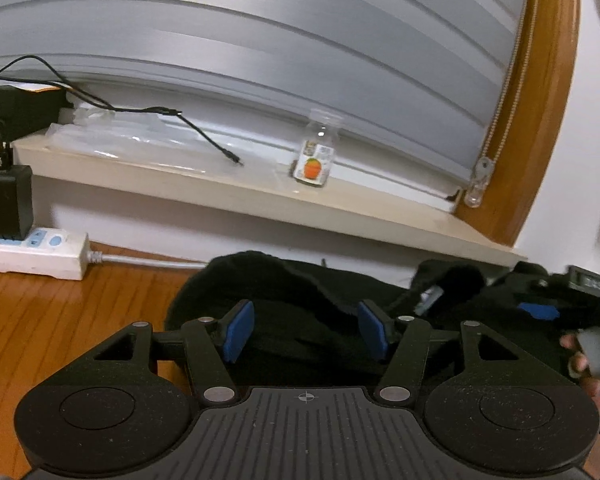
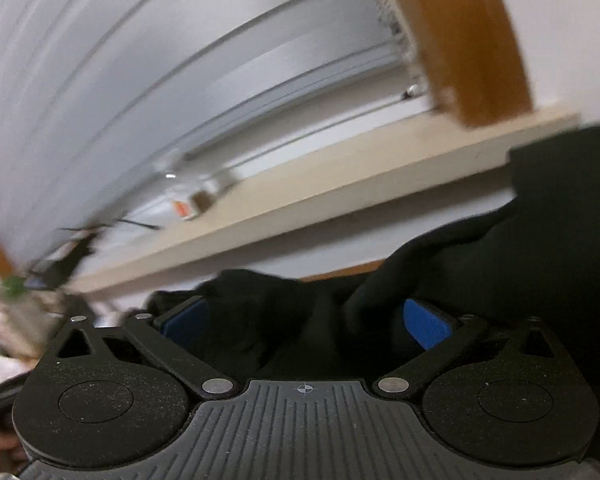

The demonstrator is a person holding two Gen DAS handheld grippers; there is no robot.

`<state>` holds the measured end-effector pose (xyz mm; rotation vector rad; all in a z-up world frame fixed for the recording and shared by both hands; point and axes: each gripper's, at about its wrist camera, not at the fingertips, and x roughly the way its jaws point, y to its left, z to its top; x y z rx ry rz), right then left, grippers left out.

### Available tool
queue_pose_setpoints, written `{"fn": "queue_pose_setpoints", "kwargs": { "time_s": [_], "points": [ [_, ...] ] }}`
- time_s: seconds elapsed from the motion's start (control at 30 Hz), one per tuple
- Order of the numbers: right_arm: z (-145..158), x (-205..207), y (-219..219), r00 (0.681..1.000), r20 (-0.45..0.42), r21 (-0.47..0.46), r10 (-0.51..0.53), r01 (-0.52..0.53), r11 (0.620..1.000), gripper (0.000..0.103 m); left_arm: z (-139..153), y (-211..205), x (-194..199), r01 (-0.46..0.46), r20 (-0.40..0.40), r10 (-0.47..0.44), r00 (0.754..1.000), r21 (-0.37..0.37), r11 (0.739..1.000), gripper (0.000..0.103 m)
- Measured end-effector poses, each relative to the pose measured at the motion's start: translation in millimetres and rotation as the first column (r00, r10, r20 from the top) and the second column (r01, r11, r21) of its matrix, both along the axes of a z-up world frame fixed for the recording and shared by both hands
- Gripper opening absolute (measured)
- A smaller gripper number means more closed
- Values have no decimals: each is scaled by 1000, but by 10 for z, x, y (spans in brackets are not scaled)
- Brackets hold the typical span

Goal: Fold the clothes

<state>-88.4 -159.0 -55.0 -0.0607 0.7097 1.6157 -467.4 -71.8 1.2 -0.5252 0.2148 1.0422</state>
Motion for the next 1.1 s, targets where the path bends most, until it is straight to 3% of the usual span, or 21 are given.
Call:
{"fn": "queue_pose_setpoints", "kwargs": {
  "time_s": [0.13, 0.2, 0.33, 0.47, 0.57, 0.63, 0.7, 0.87, 1.1],
  "points": [
    [-74, 55, 0, 985, -147, -4, 85, -87, 996, 103, 29, -33, 48, 4, -18, -4, 1000, 9, 1000, 62],
    [-107, 79, 2, 981, -182, -33, 63, -70, 997, 103, 58, -27, 52, -4, -5, 4, 1000, 12, 1000, 62],
    [-156, 81, -8, 984, -128, -10, 124, -126, 992, 103, 92, 9, 76, -10, -6, 10, 1000, 24, 1000, 64],
    [-141, 158, -2, 969, -163, 15, 186, -186, 982, 103, 40, 88, 86, -13, -29, 14, 999, 18, 1000, 65],
    [-98, 213, 3, 958, -182, 24, 220, -220, 975, 103, -21, 231, 97, -28, -89, 30, 996, 16, 999, 65],
    [-16, 128, -51, 958, -103, 36, 267, -265, 964, 102, -72, 349, 95, -38, -131, 39, 991, 11, 999, 65],
    [78, 16, -117, 949, -2, 45, 315, -315, 948, 88, -114, 448, 75, -39, -160, 40, 986, 10, 999, 65],
    [198, -400, -285, 882, 216, 15, 419, -432, 902, 66, -166, 631, -23, -45, -191, 50, 980, 31, 998, 68],
    [282, -866, -504, 776, 370, -12, 511, -545, 838, 66, -250, 820, 63, 22, -296, -7, 955, 47, 999, 68]
  ]
}}
